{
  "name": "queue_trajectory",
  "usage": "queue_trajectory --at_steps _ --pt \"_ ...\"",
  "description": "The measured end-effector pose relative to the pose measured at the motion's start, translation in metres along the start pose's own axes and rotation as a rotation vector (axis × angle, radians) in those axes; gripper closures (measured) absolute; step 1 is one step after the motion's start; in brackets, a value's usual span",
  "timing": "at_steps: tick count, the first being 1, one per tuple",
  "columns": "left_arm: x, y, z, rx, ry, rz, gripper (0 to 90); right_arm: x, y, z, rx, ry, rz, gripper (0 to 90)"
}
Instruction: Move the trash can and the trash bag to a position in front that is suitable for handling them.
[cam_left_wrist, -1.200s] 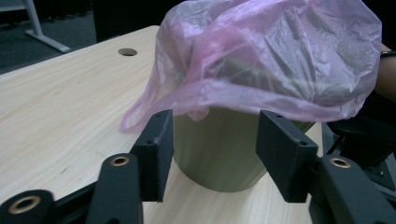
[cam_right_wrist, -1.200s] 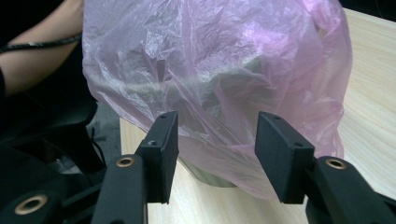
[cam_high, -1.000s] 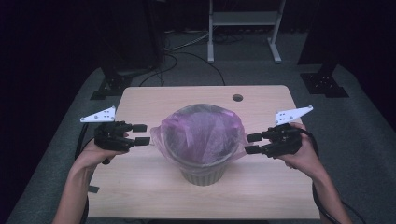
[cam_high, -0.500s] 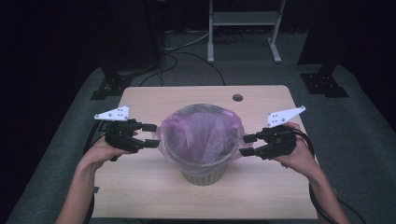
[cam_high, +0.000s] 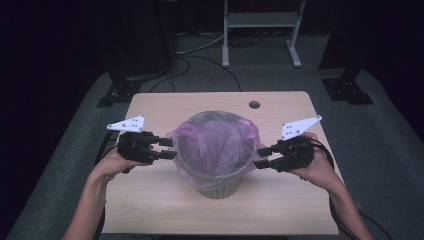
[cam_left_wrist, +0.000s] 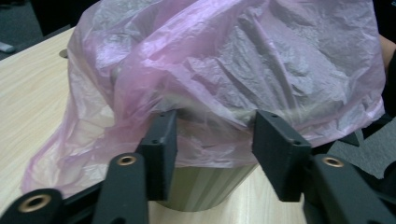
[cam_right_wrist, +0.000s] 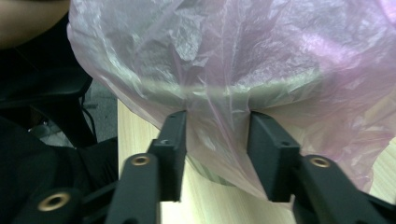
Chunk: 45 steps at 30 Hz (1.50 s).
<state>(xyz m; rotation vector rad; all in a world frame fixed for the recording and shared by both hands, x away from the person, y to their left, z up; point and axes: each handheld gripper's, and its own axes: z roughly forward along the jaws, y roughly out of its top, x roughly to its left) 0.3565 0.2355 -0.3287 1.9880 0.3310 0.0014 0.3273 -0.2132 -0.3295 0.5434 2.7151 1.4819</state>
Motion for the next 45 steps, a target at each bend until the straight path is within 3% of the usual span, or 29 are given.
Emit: queue_trajectory --at_steps 6,14,22,38,42,45 --pt "-0.001 -0.001 -0.002 -0.012 0.008 0.004 69.0 0.002 0.001 0.005 0.027 -0.01 -0.008 69.7" --pt "-0.005 -0.006 -0.002 0.004 0.016 0.011 89.6 0.01 0.002 0.012 0.051 -0.02 -0.024 90.0" --pt "-0.011 -0.016 0.001 0.021 -0.005 0.002 90.0 0.015 -0.003 0.013 0.067 -0.006 -0.024 90.0" --pt "-0.007 -0.057 0.021 0.078 -0.018 -0.071 90.0 0.006 -0.037 0.034 0.142 0.025 0.049 90.0" --pt "-0.009 -0.057 0.013 0.062 -0.011 -0.069 89.9 0.007 -0.038 0.033 0.143 0.021 0.047 90.0" --pt "-0.012 -0.049 0.003 0.062 0.015 -0.047 77.4 0.008 -0.034 0.028 0.143 0.009 0.038 90.0"
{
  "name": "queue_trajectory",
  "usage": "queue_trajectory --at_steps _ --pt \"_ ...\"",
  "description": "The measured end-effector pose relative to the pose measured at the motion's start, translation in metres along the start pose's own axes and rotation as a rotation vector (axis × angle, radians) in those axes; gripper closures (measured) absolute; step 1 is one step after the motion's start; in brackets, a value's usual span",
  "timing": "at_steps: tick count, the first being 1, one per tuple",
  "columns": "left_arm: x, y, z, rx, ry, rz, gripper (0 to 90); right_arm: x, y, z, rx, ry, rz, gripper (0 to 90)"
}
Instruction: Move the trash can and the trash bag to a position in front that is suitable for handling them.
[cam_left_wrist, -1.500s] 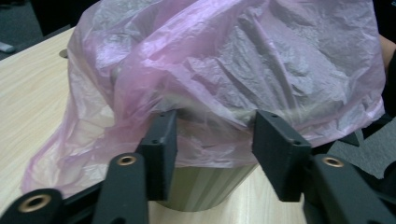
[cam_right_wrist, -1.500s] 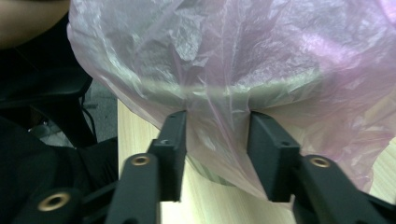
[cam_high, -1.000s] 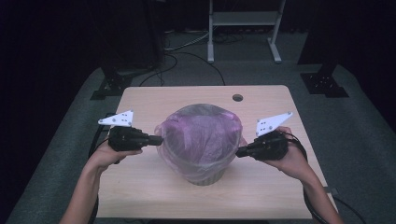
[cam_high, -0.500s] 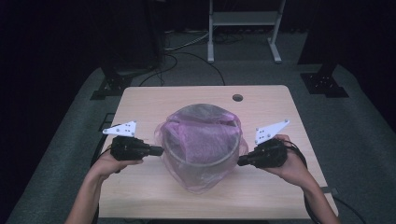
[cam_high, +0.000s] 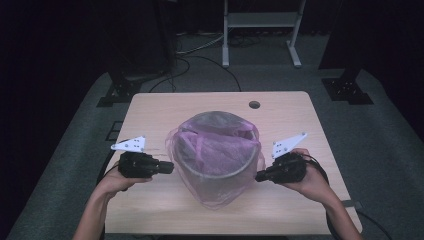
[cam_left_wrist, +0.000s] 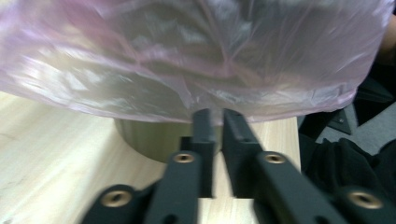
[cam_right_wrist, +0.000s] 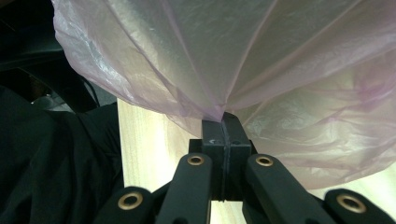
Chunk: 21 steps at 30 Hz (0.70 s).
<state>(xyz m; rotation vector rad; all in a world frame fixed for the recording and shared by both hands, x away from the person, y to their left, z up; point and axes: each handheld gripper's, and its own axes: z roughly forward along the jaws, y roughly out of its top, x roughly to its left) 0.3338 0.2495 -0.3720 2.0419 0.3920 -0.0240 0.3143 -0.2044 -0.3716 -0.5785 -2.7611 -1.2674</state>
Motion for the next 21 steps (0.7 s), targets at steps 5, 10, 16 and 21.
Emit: queue_trajectory --at_steps 5,10,16,21 --pt "-0.006 0.014 -0.014 -0.01 0.068 0.027 60.5 0.001 0.005 -0.008 -0.011 -0.018 -0.011 90.0" --pt "-0.006 0.024 -0.009 -0.019 0.089 0.02 36.7 0.002 0.011 -0.018 -0.048 -0.033 -0.024 88.9" --pt "-0.001 0.031 0.008 -0.015 0.096 0.013 25.8 0.003 0.017 -0.021 -0.09 -0.007 -0.04 64.1" --pt "0.001 0.035 0.017 -0.001 0.078 0.029 32.6 0.002 0.019 -0.015 -0.087 -0.01 -0.037 59.8"
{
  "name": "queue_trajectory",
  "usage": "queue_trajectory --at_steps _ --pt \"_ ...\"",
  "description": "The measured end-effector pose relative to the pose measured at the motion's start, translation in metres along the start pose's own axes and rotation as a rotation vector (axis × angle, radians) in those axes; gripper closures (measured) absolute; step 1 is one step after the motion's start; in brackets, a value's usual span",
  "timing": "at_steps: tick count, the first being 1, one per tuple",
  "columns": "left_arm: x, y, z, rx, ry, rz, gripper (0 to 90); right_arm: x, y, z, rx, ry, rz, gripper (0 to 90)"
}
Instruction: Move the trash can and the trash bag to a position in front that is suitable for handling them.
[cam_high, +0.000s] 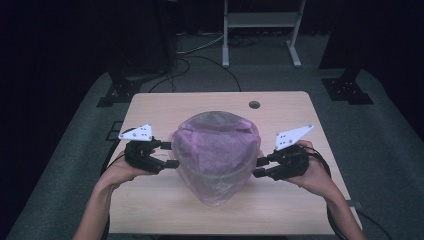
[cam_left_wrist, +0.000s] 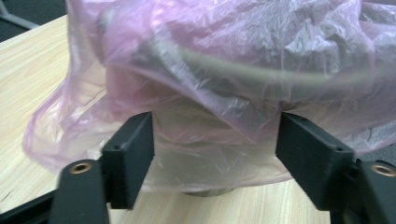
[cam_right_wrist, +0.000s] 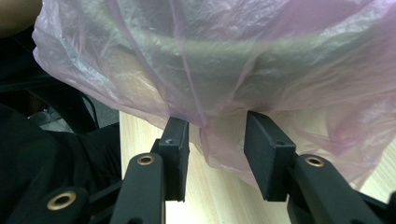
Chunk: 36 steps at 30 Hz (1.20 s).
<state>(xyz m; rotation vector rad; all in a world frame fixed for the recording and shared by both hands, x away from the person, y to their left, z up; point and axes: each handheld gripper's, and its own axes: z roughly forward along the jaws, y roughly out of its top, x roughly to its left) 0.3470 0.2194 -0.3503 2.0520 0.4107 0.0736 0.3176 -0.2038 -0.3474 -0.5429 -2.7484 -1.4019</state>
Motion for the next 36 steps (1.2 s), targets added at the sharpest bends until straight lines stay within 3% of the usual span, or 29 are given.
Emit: queue_trajectory --at_steps 4,8,14,15,27,36 --pt "0.0 -0.001 0.004 0.012 -0.008 0.005 50.6 0.0 0.0 0.007 0.004 -0.019 -0.006 59.1" --pt "0.0 -0.001 0.006 0.002 0.0 0.014 65.9 0.002 0.0 0.012 0.015 -0.057 -0.021 64.3" --pt "0.0 0.002 0.01 -0.009 0.015 0.026 89.0 0.002 0.004 0.012 0.01 -0.083 -0.013 87.0" --pt "0.0 0.002 0.01 -0.009 0.015 0.027 89.7 0.002 0.005 0.012 0.015 -0.084 -0.015 90.0" --pt "-0.003 -0.022 0.012 0.026 -0.017 0.005 90.0 0.001 -0.011 0.022 0.082 -0.06 0.014 90.0" --pt "0.002 -0.046 0.021 0.064 -0.022 -0.045 90.0 -0.003 -0.026 0.029 0.121 -0.045 0.041 90.0"
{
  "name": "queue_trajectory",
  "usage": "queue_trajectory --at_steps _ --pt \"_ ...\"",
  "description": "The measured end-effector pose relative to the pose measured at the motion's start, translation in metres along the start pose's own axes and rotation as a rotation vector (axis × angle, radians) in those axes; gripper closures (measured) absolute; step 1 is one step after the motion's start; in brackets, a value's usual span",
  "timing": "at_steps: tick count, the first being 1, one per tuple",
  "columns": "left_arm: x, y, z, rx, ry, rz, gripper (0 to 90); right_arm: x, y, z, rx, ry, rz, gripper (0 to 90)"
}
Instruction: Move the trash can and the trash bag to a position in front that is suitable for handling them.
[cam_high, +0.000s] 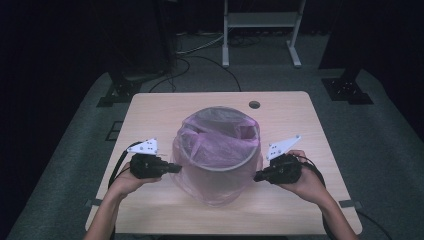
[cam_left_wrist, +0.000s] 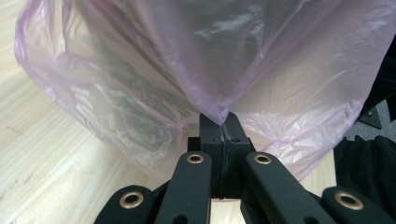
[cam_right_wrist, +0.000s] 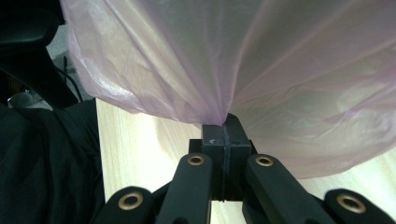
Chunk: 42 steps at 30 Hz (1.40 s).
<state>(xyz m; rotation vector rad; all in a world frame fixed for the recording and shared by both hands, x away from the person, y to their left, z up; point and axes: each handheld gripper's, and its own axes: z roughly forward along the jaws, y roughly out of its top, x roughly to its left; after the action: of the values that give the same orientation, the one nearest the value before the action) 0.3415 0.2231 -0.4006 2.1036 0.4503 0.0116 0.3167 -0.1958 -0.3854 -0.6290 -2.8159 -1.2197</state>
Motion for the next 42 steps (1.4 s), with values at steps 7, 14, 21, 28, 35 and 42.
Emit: queue_trajectory --at_steps 7,14,21,28,35,42 --pt "0.005 -0.013 0.005 0.032 0.017 -0.028 90.0 -0.003 -0.009 0.008 0.034 0.002 0.014 90.0" --pt "0.006 -0.02 0.006 0.077 0.054 -0.03 90.0 -0.008 -0.017 0.013 0.062 0.006 0.038 90.0" --pt "0.009 -0.027 0.007 0.078 0.064 -0.056 90.0 -0.011 -0.024 0.015 0.066 0.008 0.058 90.0" --pt "0.005 -0.026 -0.005 0.042 0.073 -0.082 65.3 -0.01 -0.027 0.006 0.026 0.035 0.055 72.9" --pt "-0.004 -0.023 -0.016 0.034 0.109 -0.084 44.1 -0.004 -0.025 -0.02 -0.022 0.033 0.049 62.7" --pt "-0.015 -0.01 -0.025 0.0 0.137 -0.057 31.1 0.007 -0.006 -0.055 -0.093 0.01 0.007 59.1"
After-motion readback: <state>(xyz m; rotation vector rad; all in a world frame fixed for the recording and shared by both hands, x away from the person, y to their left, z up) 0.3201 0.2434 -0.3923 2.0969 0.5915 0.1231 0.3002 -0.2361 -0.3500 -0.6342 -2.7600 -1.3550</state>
